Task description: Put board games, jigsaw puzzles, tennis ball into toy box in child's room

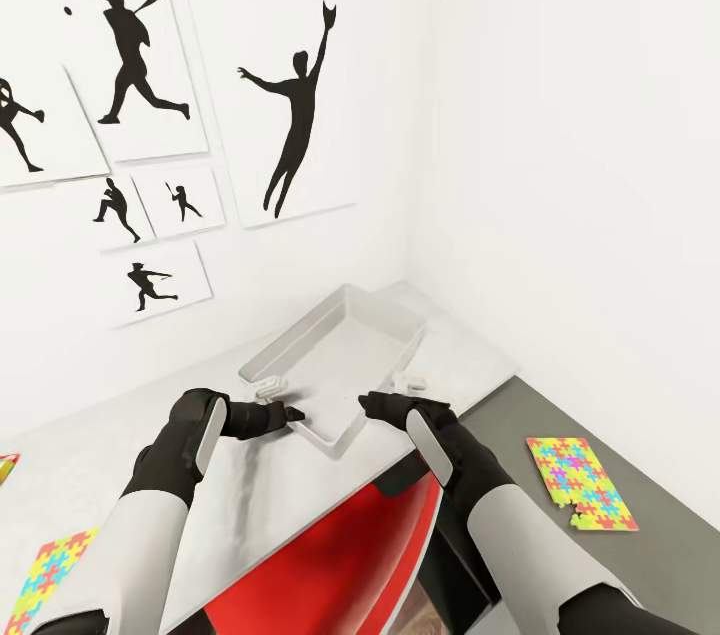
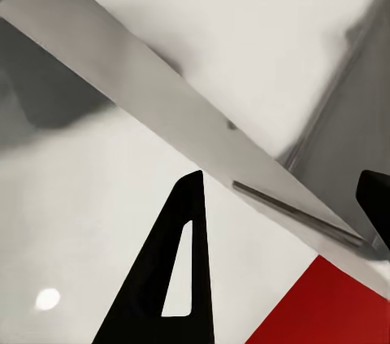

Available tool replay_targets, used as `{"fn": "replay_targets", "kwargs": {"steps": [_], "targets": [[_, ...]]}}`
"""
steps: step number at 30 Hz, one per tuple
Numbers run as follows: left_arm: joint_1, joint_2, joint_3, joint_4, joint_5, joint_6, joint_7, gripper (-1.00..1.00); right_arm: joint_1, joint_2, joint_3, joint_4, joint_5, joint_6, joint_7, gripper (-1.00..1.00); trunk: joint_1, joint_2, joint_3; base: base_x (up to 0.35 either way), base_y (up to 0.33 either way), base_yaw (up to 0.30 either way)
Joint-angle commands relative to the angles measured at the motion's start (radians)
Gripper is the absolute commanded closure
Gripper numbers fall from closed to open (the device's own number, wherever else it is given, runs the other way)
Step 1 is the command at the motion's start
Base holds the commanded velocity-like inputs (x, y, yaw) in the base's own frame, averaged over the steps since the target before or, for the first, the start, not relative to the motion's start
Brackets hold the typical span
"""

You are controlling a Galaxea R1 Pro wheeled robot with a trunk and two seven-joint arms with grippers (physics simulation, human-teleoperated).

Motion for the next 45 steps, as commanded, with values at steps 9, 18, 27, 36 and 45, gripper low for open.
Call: {"fn": "replay_targets", "kwargs": {"steps": [9, 18, 27, 36, 45], "targets": [[-0.001, 0.001, 0.005, -0.001, 0.014, 0.009, -0.006, 1.0, 0.0, 0.0, 0.003, -0.002, -0.023, -0.002, -0.004, 1.0, 0.001, -0.002, 0.0, 0.0, 0.0, 0.0], [-0.001, 0.002, 0.005, -0.001, 0.014, 0.009, -0.006, 1.0, 0.0, 0.0, 0.004, -0.002, -0.024, -0.02, -0.005, 1.0, 0.001, -0.002, 0.014, 0.0, 0.0, 0.0], [-0.001, 0.004, 0.005, -0.001, 0.014, 0.008, -0.006, 1.0, 0.0, 0.0, 0.004, -0.002, -0.024, -0.026, -0.004, 1.0, 0.001, -0.002, 0.024, -0.11, 0.024, 0.0], [-0.001, 0.004, 0.005, -0.001, 0.014, 0.008, -0.006, 1.0, 0.0, 0.0, 0.004, -0.002, -0.024, -0.026, -0.003, 1.0, 0.001, -0.002, 0.025, -0.208, 0.14, 0.0], [-0.001, 0.003, 0.005, -0.001, 0.014, 0.008, -0.006, 1.0, 0.0, 0.0, 0.004, -0.002, -0.024, -0.026, -0.002, 1.0, 0.001, -0.002, 0.025, -0.164, 0.245, -0.007]]}}
